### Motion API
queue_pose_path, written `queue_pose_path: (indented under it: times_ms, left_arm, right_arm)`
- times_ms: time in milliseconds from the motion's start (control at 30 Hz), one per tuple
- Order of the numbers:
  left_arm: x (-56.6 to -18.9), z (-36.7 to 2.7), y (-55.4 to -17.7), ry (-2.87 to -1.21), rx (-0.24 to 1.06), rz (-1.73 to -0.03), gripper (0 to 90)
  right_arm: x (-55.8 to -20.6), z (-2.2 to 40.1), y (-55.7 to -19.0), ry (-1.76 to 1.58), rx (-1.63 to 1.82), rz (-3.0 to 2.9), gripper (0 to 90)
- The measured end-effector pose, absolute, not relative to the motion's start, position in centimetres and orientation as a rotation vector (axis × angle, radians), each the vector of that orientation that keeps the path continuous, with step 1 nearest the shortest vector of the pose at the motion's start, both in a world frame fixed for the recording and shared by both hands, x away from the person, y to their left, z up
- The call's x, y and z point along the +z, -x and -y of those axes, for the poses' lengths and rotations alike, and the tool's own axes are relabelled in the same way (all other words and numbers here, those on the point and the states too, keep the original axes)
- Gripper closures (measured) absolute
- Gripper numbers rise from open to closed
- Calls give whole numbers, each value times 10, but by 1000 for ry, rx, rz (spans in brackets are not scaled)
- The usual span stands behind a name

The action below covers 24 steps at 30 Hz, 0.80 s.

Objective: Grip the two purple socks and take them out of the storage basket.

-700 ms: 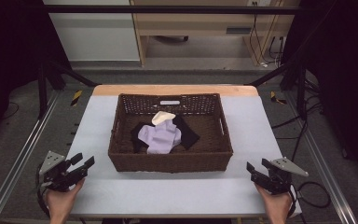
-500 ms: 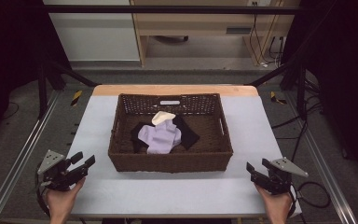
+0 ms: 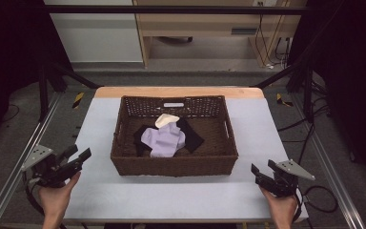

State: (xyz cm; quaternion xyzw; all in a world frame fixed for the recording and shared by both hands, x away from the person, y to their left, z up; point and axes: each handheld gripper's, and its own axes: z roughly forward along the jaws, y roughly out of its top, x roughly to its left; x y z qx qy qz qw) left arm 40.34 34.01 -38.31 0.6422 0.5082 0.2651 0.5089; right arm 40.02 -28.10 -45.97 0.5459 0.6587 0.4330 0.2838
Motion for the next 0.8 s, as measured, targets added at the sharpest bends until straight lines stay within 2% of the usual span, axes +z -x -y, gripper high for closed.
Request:
queue_pose_path:
  times_ms: [233,800]
  left_arm:
    - [-367,-328,-414,-1544,638,-1185,428]
    - [-331,-264,-443,-1638,624,-1040,466]
  right_arm:
    - [-457,277,-402,-1442,1150,-1773,332]
    - [-455,278,-401,-1430,1147,-1771,349]
